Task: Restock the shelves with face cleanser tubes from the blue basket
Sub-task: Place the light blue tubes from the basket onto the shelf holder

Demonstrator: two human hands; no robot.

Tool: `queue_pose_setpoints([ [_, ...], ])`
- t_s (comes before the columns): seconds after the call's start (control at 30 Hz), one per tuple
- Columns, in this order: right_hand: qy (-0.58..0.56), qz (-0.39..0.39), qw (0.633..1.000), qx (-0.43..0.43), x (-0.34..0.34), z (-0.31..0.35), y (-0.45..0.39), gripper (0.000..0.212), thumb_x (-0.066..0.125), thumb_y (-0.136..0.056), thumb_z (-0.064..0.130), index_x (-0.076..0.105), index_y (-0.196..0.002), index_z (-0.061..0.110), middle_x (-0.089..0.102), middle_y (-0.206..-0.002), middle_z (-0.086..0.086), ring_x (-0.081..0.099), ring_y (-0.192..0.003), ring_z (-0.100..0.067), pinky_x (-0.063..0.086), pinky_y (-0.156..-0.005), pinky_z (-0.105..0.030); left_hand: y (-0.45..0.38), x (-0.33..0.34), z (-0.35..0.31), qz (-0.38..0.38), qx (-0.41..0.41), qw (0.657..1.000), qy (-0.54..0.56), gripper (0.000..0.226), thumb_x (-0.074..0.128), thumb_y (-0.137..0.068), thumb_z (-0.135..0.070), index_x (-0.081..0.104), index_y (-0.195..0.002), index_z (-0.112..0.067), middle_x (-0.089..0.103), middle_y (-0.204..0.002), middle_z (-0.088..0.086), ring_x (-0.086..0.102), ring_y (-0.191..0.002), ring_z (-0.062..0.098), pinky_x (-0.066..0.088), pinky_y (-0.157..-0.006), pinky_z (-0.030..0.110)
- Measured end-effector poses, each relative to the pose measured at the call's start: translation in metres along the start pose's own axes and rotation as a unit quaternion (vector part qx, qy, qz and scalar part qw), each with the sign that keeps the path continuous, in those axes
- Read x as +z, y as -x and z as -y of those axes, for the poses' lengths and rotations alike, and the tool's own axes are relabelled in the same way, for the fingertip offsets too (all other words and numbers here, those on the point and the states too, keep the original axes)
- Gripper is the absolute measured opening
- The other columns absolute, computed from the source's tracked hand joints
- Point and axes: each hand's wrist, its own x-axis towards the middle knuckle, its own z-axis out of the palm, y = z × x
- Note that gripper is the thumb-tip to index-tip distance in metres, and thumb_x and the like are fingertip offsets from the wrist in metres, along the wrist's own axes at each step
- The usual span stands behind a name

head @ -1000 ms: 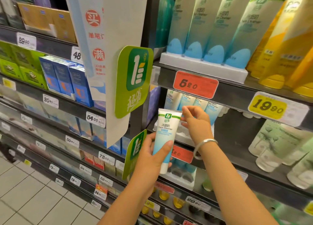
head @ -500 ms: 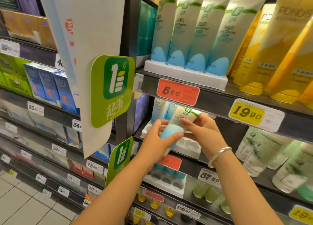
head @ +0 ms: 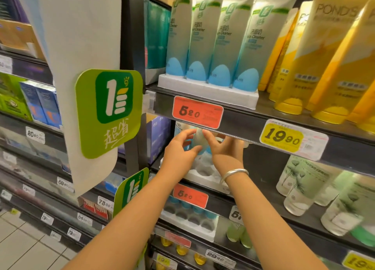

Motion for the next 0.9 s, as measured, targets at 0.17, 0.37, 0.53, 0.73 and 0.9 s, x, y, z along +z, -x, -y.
queue_pose_setpoints([
  [0.17,0.192,0.191,0.961,0.051,0.000,-0.006,-0.015,0.039,0.044,-0.095,0.036,0.062,-0.116,0.008,0.064,-0.115,-0.017,0.057,-0.108,-0.032,0.039,-0.089,-0.033,0.002,0.003,0.003,0.012,-0.036,0.999,-0.011,0.047,0.064,-0.085,-0.008,0.052,-0.130,-0.015,0.059,-0.125,0.003,0.055,-0.110,0.013,0.044,-0.099,0.029],
  [0.37,0.276,0.257,0.926,-0.024,0.005,0.003,-0.031,0.038,0.029,-0.101,0.025,0.043,-0.135,0.016,0.052,-0.132,-0.014,0.049,-0.120,-0.030,0.036,-0.094,-0.033,-0.001,0.004,0.001,-0.006,-0.059,0.998,0.002,0.043,0.061,-0.086,-0.007,0.053,-0.128,-0.016,0.060,-0.109,-0.004,0.055,-0.094,0.005,0.041,-0.083,0.021],
  [0.53,0.193,0.217,0.957,0.011,0.013,-0.006,-0.030,0.037,0.042,-0.097,0.037,0.064,-0.085,0.009,0.066,-0.107,-0.019,0.058,-0.094,-0.030,0.037,-0.078,-0.029,0.001,-0.001,0.000,-0.026,-0.068,0.997,0.012,0.034,0.061,-0.087,-0.011,0.055,-0.119,-0.020,0.059,-0.108,-0.004,0.057,-0.087,0.001,0.047,-0.076,0.019],
  [0.73,-0.007,0.141,0.984,0.108,-0.003,-0.018,-0.013,0.015,0.057,-0.090,0.024,0.062,-0.092,0.010,0.067,-0.095,-0.011,0.065,-0.091,-0.028,0.051,-0.087,-0.042,0.014,-0.009,-0.008,-0.026,-0.061,0.995,0.076,0.017,0.059,-0.087,-0.009,0.061,-0.093,-0.025,0.065,-0.096,0.003,0.064,-0.084,0.014,0.052,-0.082,0.033],
  [0.9,-0.072,0.132,0.979,0.141,-0.023,-0.014,0.017,0.009,0.055,-0.090,0.014,0.061,-0.084,0.012,0.066,-0.084,-0.011,0.063,-0.074,-0.020,0.053,-0.071,-0.031,0.036,-0.023,-0.001,0.006,-0.094,0.980,0.173,0.021,0.057,-0.088,-0.004,0.063,-0.083,-0.023,0.063,-0.080,0.001,0.060,-0.065,0.007,0.054,-0.062,0.019],
])
